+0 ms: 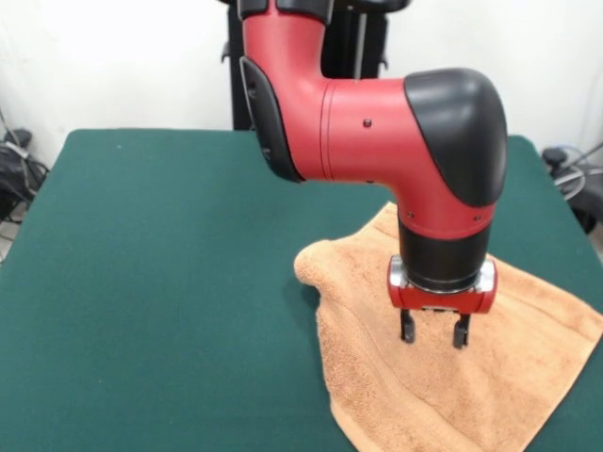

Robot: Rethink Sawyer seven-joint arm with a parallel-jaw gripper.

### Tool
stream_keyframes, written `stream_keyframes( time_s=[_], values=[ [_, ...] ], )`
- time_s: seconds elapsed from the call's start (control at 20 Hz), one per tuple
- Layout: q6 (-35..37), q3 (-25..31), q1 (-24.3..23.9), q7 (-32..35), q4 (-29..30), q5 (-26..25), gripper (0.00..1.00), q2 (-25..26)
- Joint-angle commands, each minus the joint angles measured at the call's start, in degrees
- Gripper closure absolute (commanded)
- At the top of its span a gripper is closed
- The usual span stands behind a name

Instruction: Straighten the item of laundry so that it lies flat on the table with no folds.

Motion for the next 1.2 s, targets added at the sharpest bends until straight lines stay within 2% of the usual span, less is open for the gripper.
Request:
stream_keyframes(
  time_s=[0.05,0.2,0.4,0.5,0.75,1.2],
  values=[
    [-4.6,5.5,-1.6,7.1,1.0,1.0,0.00,7.8],
    [-7.3,6.5,-2.0,6.8,0.7,0.7,0.00,9.7],
    [-9.0,7.3,-2.6,7.1,2.4,0.5,0.00,9.1],
    [-9.8,7.7,-2.9,7.6,4.2,0.3,0.00,8.2],
    [-14.2,7.5,-1.3,14.5,11.9,1.5,0.00,4.2],
    [-15.8,8.3,-0.6,17.3,20.7,5.7,0.00,-1.0]
  ],
)
